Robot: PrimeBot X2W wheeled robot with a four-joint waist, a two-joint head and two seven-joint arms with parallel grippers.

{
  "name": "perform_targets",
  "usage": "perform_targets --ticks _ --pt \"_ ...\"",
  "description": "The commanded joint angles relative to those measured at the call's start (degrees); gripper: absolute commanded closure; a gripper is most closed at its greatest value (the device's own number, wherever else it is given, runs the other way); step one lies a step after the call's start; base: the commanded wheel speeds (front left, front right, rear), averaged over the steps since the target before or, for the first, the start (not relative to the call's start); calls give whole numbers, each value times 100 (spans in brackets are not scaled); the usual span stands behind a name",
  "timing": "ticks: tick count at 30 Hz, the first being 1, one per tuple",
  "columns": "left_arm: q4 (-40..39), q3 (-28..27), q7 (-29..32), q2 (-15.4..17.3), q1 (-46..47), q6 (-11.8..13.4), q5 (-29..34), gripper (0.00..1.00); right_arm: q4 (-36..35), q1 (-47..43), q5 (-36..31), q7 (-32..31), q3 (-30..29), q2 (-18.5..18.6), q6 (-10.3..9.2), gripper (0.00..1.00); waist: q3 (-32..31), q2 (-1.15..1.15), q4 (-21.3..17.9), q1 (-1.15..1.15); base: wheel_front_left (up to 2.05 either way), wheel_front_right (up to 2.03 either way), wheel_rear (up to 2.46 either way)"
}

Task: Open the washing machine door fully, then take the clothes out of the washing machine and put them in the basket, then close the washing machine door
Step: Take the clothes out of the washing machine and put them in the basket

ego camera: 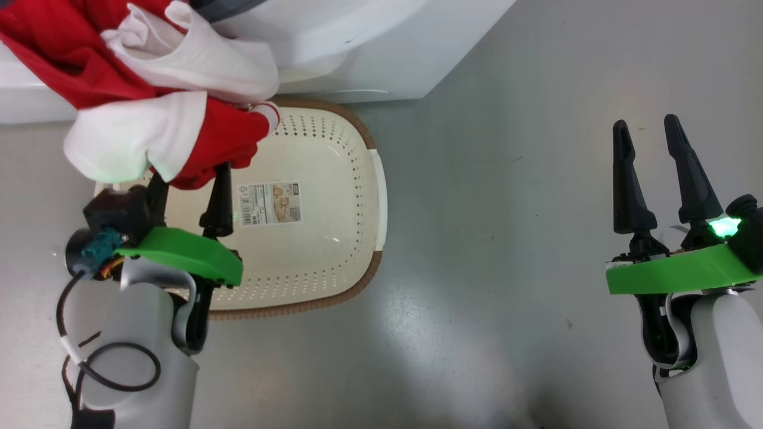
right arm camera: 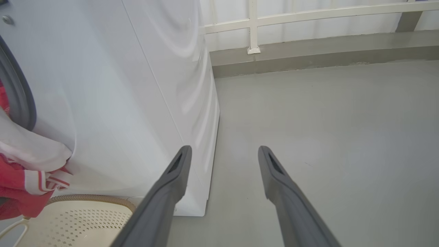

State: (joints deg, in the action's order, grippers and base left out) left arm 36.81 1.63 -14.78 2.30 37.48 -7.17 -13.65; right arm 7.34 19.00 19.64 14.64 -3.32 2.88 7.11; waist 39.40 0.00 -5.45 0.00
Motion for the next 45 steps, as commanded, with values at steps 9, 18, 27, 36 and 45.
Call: perform_targets --ticks 9,18,27,36,45 --pt "-488 -262 -22 106 -280 -32 95 0 -121 -90 -5 36 74 -1 37 0 -126 0 124 0 0 0 0" --pt "-1209 -558 -22 65 -679 -32 153 0 -122 -145 -116 36 29 -1 37 0 -241 0 270 0 0 0 0" --pt "-2083 -645 -22 59 -1278 -32 91 0 -110 -217 -164 36 16 -1 37 0 -330 0 363 0 0 0 0" --pt "-2816 -643 -22 58 -1813 60 98 0 -95 -249 -198 36 13 -1 37 0 -387 0 367 0 0 0 0" --pt "-3106 -554 -22 58 -1999 195 31 0 -116 -290 -217 36 -21 -1 37 0 -404 0 368 0 0 0 0"
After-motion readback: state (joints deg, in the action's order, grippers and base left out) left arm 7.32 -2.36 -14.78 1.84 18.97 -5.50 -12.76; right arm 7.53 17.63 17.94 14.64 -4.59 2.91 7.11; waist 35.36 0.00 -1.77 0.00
